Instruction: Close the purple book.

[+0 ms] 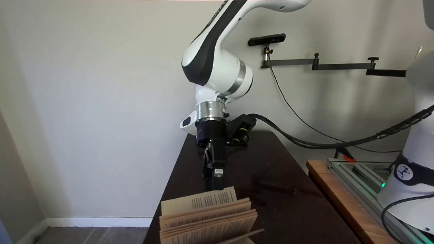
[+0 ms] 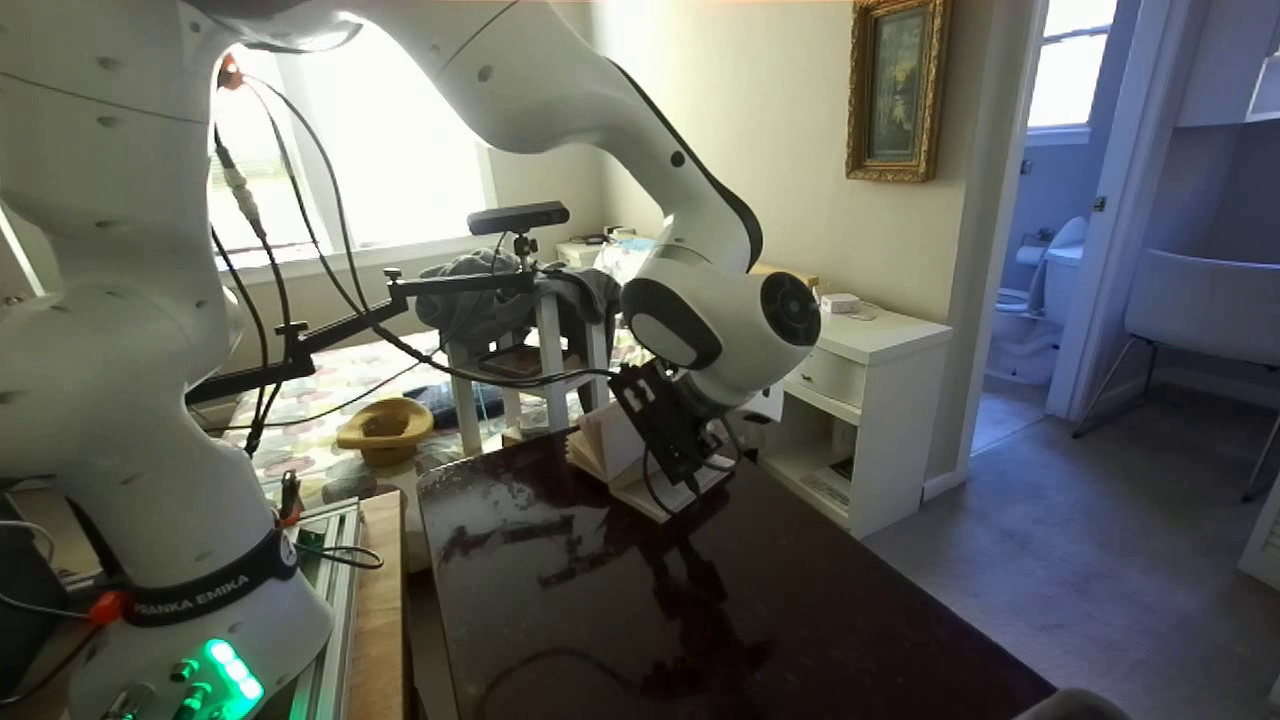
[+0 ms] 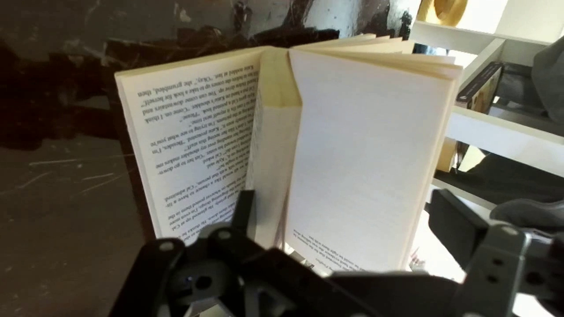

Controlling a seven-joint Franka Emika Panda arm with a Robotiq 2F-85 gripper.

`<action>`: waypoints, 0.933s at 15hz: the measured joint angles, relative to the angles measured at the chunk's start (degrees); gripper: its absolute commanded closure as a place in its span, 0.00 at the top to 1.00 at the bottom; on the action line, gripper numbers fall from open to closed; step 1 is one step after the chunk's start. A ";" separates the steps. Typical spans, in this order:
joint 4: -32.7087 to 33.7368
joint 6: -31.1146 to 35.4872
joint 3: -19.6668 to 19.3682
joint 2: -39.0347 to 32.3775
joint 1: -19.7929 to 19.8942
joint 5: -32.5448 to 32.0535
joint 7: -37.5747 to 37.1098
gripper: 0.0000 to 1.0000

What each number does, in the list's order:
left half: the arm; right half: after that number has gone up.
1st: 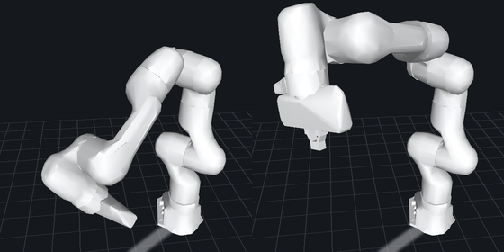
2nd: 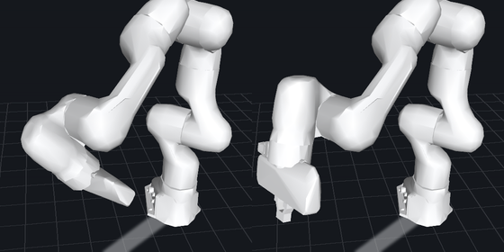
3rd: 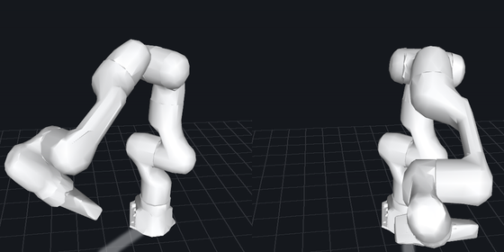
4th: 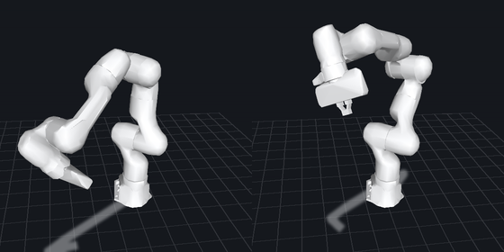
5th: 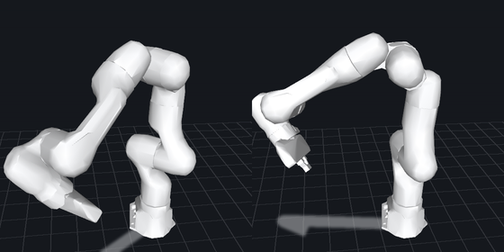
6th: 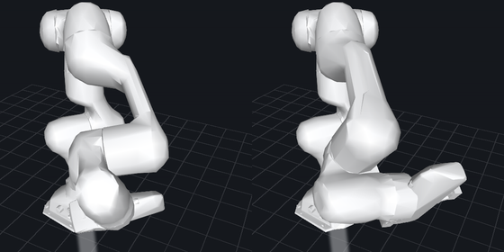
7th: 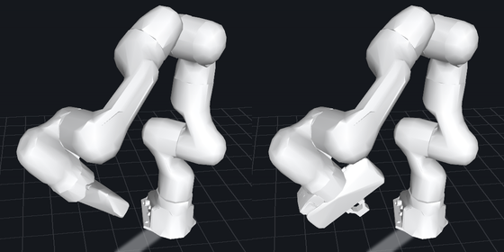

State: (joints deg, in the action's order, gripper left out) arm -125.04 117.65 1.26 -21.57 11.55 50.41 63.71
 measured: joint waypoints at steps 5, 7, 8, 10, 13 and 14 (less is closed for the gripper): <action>0.00 0.00 0.01 0.01 -2.87 -0.12 -0.01 1.00; 0.02 0.00 0.01 0.10 -2.99 -0.12 -0.01 1.00; 0.02 0.00 0.01 0.22 -2.99 -0.12 -0.01 1.00; 0.02 0.00 0.01 0.57 -3.12 -0.12 -0.01 1.00; 0.02 -0.01 0.03 1.20 -3.83 -0.15 -0.01 1.00; 0.03 -0.01 0.05 1.38 -4.23 -0.22 -0.02 1.00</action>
State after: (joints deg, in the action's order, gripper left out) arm -125.02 117.64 1.31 -20.19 7.32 50.19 63.70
